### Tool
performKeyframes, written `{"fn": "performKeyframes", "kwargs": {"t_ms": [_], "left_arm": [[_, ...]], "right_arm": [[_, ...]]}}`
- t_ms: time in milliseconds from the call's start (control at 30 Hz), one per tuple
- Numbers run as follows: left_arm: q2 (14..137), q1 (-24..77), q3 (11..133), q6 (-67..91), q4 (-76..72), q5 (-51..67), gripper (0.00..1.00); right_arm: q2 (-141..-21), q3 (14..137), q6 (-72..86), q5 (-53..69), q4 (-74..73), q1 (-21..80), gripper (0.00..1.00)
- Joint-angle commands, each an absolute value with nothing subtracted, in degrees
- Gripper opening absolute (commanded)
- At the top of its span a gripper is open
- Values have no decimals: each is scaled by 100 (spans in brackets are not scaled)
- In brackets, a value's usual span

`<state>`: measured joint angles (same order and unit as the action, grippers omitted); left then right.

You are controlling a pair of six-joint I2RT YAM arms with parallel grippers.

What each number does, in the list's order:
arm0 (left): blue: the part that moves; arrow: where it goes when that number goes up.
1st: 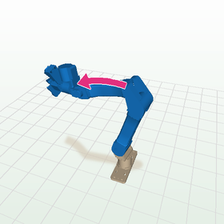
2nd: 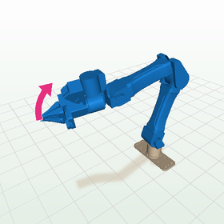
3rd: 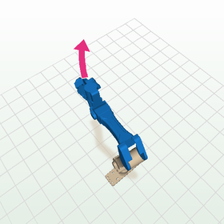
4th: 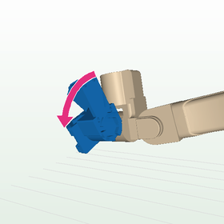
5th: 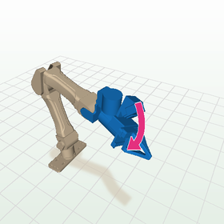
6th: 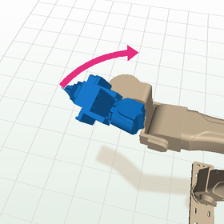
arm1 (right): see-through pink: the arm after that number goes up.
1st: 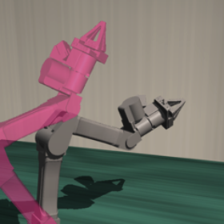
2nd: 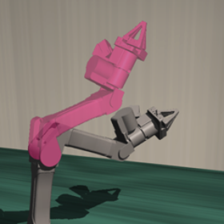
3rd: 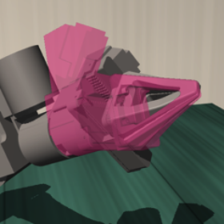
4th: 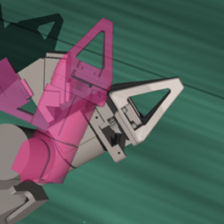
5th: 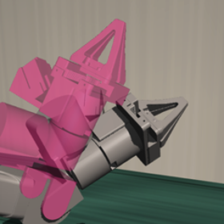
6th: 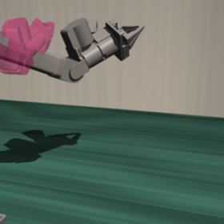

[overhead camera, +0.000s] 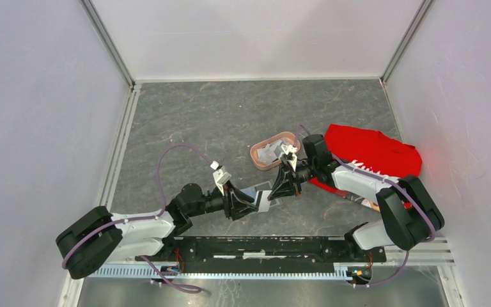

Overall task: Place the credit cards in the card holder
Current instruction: Insert the credit card into the card holder.

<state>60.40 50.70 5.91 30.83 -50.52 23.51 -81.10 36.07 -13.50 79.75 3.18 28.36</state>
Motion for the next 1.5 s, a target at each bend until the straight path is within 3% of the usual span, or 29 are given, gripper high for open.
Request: {"fn": "performKeyframes", "kwargs": {"t_ms": [0,167,333,433,500,600,667,733,867,1000,1133,1467], "left_arm": [[6332,5049,777,3343,-6039,2609,53],[6511,5049,826,3445,-6110,2544,34],[6738,5049,859,3585,-6327,2566,27],[6932,5052,879,3709,-6509,2647,4],[6993,5045,843,3914,-6558,2511,2],[6878,4981,628,4425,-6463,2185,2],[6685,4895,405,4932,-6216,1907,2],[6388,4790,176,5546,-5709,1571,2],[5840,4451,9,6727,-4321,1223,2],[5719,4085,9,7119,-3960,1424,2],[6048,3969,117,7163,-4005,1555,2],[7259,3971,426,7198,-4954,1742,2]], "right_arm": [[-8149,3823,-1354,8086,360,2803,0],[-8187,3833,-1332,8075,360,2788,0],[-8193,3829,-1327,8079,360,2785,0],[-8195,3823,-1327,8073,362,2782,0],[-8188,3823,-1327,7991,360,2774,2],[-8055,3844,-1564,7683,132,2608,47],[-7920,3901,-1991,7263,-314,2428,61],[-7791,3866,-2130,6771,-455,2255,66],[-7746,3628,-1904,5927,-164,2101,60],[-8235,3654,-1600,5677,-51,2098,39],[-8784,3826,-1597,5608,-275,2101,27],[-9037,3894,-1582,5184,-335,2100,43]]}}
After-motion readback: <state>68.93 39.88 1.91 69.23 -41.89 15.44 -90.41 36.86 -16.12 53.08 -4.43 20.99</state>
